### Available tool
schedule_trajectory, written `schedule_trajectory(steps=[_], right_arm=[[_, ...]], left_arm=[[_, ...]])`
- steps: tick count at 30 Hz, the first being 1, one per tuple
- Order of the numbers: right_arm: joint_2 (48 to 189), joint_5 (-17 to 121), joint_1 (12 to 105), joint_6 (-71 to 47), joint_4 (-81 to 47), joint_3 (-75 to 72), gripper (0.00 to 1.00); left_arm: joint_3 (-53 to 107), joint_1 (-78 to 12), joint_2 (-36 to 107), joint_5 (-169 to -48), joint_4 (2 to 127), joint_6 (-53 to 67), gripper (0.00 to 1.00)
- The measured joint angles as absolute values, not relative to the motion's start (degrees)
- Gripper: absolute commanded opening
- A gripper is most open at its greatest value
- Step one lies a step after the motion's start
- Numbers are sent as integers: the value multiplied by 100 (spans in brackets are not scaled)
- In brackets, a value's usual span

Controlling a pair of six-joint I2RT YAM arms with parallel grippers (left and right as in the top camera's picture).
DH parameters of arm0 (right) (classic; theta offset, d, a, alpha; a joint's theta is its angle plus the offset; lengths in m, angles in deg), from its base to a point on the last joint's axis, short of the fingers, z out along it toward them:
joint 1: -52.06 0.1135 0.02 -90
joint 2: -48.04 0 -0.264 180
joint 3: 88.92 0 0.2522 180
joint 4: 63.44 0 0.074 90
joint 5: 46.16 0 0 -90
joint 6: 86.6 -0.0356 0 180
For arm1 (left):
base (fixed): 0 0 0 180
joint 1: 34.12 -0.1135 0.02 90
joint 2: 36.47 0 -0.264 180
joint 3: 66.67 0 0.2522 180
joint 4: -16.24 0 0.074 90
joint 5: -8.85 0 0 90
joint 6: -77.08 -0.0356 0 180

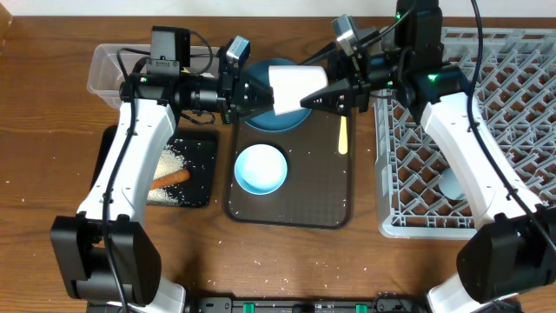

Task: Sort waste into correct bins and load items into the dishwasher rack
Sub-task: 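Carry the pink cup with the right gripper and place it in the rack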

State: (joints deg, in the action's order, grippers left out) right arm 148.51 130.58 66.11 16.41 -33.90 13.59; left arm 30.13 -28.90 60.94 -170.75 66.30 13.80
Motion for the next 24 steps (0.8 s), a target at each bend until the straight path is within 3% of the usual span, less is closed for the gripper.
schedule_trajectory(steps=[9, 14, 20, 24], right_arm=[[14851, 13109, 5673, 1560, -3233, 1359, 46], [14851, 12372, 5057, 1226, -2566, 1361, 46], [14765, 10392, 4803, 850, -1270, 1352, 50], [14291, 9002, 4834, 465, -586, 1333, 50]], left_arm=[[3011, -2890, 6094, -17040, 6630, 1404, 33], [3011, -2890, 6094, -16813, 6632, 1404, 34], [3009, -2890, 6094, -15527, 6741, 1251, 34], [3004, -2877, 6094, -13853, 7069, 1212, 34]])
